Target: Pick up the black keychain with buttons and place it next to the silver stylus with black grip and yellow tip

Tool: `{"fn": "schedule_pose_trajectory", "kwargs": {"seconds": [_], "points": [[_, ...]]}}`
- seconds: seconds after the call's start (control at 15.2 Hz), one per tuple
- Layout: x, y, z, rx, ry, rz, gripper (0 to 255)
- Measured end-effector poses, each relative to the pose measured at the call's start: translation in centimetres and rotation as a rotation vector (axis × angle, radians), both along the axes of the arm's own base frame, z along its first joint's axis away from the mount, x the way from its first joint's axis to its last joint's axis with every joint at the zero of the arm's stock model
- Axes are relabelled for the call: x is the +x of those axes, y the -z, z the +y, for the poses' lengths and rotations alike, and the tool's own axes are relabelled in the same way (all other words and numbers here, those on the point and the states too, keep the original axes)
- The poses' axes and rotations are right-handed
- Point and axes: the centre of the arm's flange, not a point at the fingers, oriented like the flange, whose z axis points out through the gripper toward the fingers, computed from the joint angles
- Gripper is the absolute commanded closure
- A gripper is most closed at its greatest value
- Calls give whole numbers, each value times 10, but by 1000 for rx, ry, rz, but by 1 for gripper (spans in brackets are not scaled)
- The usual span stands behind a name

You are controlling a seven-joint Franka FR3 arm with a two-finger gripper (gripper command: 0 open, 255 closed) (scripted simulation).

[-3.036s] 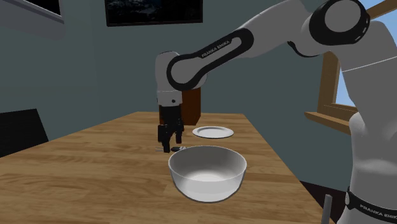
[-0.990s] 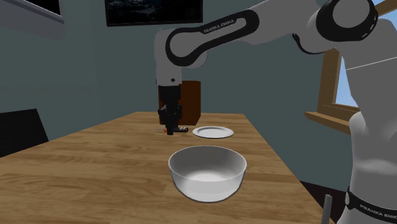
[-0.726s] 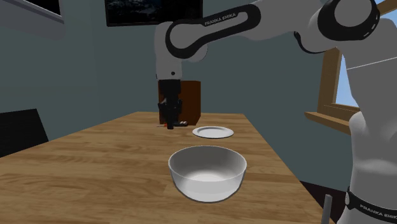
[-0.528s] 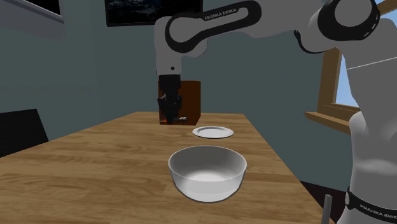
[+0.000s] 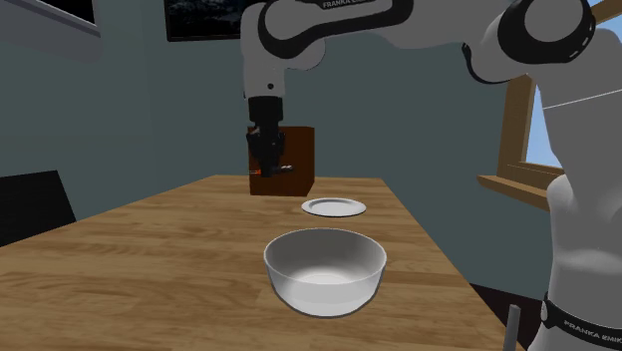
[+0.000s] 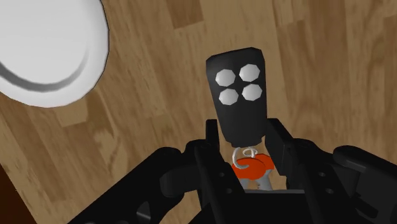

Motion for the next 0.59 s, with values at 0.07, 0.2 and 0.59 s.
{"fn": "schedule_pose_trajectory", "kwargs": {"seconds": [0.07, 0.2, 0.59], "points": [[0, -5, 0, 0, 0, 0, 255], [1, -15, 1, 0, 0, 0, 255], [1, -49, 1, 0, 0, 0, 255]]}}
